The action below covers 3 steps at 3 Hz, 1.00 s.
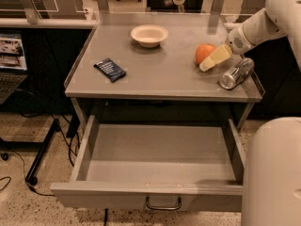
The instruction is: Place orange into top drawer
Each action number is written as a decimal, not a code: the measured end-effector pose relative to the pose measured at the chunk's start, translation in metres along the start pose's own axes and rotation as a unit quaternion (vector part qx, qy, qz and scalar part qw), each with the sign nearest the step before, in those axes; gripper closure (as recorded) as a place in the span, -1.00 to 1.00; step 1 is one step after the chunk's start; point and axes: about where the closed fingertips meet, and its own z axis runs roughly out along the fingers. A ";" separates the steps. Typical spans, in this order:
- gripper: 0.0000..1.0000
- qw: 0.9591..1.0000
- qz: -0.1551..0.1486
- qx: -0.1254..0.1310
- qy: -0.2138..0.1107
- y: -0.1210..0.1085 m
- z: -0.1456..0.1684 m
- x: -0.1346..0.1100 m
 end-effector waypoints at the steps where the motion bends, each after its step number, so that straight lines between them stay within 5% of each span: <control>1: -0.63 1.000 0.000 -0.001 0.000 0.000 0.001 0.000; 3: 0.30 1.000 0.000 -0.001 0.000 0.000 0.001 0.000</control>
Offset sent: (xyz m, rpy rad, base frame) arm 0.0000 0.0003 -0.0008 0.0001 0.0015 0.0005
